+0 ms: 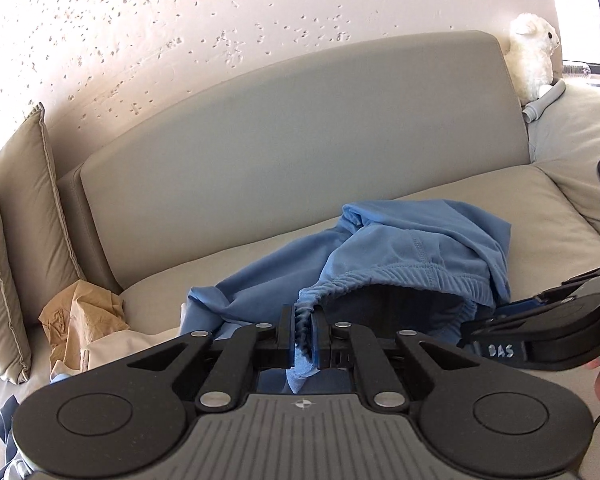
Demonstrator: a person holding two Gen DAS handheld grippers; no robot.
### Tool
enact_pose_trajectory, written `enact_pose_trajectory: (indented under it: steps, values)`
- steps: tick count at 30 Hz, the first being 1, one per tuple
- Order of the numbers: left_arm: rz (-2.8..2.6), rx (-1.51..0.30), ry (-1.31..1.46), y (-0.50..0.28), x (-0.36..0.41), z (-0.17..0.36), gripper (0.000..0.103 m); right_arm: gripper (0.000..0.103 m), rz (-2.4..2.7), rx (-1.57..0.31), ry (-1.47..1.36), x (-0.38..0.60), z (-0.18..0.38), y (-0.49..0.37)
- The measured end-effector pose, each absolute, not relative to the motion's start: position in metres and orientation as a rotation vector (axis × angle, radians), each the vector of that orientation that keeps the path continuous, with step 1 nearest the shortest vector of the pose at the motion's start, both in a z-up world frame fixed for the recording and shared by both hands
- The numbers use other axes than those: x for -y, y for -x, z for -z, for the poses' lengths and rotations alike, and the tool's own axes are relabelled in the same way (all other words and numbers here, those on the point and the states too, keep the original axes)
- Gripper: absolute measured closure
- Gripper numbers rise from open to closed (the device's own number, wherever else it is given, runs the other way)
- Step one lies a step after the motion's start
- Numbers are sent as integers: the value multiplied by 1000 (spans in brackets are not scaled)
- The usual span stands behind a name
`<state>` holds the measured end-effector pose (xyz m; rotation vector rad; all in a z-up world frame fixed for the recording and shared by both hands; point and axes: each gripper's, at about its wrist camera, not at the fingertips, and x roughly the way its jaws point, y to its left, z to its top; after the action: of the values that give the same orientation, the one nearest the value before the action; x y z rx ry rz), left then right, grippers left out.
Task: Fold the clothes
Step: 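Regrasp the elastic waistband with the right gripper while the left gripper holds another waistband point, then lift the blue garment by its waistband with both grippers and shake it out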
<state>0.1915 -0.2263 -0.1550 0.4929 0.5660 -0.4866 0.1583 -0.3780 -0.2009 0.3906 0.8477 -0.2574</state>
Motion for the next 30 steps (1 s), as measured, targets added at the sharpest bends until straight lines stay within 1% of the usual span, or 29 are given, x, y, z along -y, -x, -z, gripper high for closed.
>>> enact_pose_trajectory:
  steps: [3,5,8,10,11,12,14,15,16,22,27,30]
  values:
    - [496,-562,-486,-193,225,157,95,64,264,-806,-385,378,198,-150]
    - [499,-558,-479,-193,224,155,95,61,247,-782,-355,375,198,-148]
    - [501,-557,-468,-193,224,152,95,60,247,-800,-338,375,205,-160]
    - [498,-556,-471,-194,223,153,95,52,256,-795,-362,376,208,-169]
    - [495,-557,-472,-195,223,153,95,52,265,-803,-374,377,210,-174]
    - [489,-563,-468,-196,222,154,95,53,278,-817,-374,377,214,-178]
    - [479,-575,-458,-199,220,154,95,61,304,-857,-362,377,222,-185]
    - [478,-582,-452,-199,219,153,95,80,295,-862,-350,376,221,-185]
    - [480,-584,-451,-198,217,151,95,91,284,-866,-338,375,220,-184]
    - [498,-547,-464,-178,205,126,95,94,219,-885,-161,363,183,-157]
    - [555,-451,-521,-144,181,80,95,94,133,-867,25,354,117,-117]
    - [593,-362,-577,-115,168,47,95,94,102,-802,229,340,62,-86]
